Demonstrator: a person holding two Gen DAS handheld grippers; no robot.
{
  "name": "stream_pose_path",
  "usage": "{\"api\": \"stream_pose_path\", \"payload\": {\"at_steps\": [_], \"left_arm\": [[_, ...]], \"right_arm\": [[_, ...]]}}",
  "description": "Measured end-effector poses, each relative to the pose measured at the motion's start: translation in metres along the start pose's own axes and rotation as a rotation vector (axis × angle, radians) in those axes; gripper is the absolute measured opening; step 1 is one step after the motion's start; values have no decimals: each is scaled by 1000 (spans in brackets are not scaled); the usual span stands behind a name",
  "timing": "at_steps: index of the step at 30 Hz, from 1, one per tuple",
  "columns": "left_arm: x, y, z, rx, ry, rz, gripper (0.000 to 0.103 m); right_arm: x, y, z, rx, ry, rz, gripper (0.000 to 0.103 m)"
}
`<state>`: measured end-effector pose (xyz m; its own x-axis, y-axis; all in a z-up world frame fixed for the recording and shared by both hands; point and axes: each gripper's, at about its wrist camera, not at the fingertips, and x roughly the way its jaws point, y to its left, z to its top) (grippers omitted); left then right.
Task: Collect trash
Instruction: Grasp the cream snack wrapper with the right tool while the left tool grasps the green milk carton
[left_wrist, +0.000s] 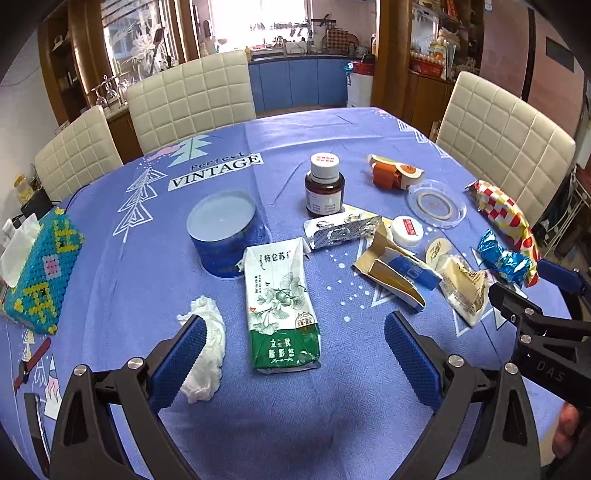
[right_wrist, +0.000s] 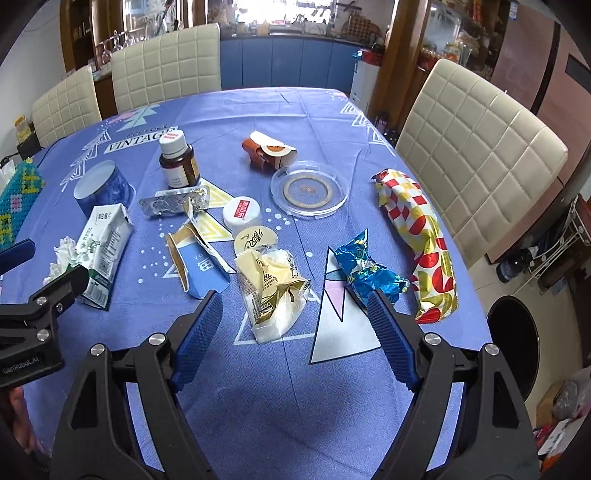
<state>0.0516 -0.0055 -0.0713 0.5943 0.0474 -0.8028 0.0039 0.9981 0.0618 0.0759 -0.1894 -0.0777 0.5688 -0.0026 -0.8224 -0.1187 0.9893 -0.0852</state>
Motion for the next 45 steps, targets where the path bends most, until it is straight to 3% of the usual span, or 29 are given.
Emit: {"api": "stream_pose_path", "payload": {"at_steps": [6,12,17,22,23,26,32,45], "left_arm": [[30,2,1,-10,71,-3,73],[54,9,0,-49,141,-9,70],[67,8,-2,-50,177,-23,62],[72,7,-2,-60,172,-25,56],[71,7,-2,-62,170,-25,49],[70,7,-1,-76,171,-42,49],[57,8,5,-90,137,-53,49],[29,-1,19,-107,94,-21,49]], "right_arm": [[19,-5,5,11,40,-7,81],[38,-2,9,-1,74,26,77],[57,8,10,-24,130,55,48],[60,8,9,-23,122,71,39],[59,8,10,-24,118,83,36],[53,8,11,-35,99,99,29],[37,12,17,-63,40,77,27],[13,-6,26,-12,4,65,27]]}}
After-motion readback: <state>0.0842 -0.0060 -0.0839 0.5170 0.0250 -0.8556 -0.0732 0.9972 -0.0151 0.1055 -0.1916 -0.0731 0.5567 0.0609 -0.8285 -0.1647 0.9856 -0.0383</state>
